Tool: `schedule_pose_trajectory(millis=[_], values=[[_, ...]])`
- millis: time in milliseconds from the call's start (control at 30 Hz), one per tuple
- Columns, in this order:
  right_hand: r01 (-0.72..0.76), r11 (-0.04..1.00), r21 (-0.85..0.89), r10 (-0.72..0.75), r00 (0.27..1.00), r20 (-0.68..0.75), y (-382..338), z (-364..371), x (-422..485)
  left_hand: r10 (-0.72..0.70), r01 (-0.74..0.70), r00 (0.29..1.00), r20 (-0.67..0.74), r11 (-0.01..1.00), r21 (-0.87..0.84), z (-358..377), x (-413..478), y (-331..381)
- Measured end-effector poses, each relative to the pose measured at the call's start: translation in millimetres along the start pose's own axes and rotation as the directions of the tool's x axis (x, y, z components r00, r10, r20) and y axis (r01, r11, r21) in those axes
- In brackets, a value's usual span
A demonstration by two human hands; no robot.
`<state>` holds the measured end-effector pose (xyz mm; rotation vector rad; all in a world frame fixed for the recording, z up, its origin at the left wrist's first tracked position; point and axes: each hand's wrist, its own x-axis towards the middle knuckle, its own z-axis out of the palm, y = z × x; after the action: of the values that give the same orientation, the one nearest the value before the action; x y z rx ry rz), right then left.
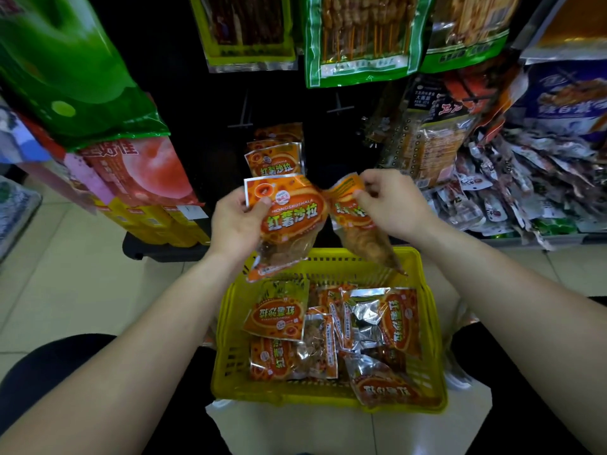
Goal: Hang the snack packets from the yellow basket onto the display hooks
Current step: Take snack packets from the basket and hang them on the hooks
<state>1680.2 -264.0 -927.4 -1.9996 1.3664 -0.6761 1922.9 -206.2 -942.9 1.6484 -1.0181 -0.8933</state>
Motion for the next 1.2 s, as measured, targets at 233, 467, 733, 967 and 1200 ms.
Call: schedule_pose_trajectory(millis=[233, 467, 733, 967, 1200], values=[[0.006, 0.995, 0.095, -0.021, 0.987, 0.161, 6, -17, -6, 0.019, -0.018, 0.999, -0.034, 0.999, 0.041, -10, 7, -6], [-0.009, 0.988, 0.156, 0.006, 1.000, 0.025, 3, 1, -3, 0.032, -0.008, 0.976, 0.217, 0.994, -0.108, 8, -10, 6], [-0.032, 0.991, 0.130, 0.042, 0.996, -0.078, 1, 7, -4, 0.011, 0.028, 0.965, 0.263, 0.989, -0.144, 17, -16, 10], [-0.053, 0.991, 0.125, 0.065, 0.993, -0.101, 1, 8, -3, 0.065, -0.062, 0.960, 0.271, 0.998, -0.019, 20, -15, 5], [-0.012, 0.999, -0.035, 0.010, 0.999, -0.052, -4, 1, -5, 0.076, -0.079, 0.982, 0.171, 0.997, 0.011, 17, -15, 5]])
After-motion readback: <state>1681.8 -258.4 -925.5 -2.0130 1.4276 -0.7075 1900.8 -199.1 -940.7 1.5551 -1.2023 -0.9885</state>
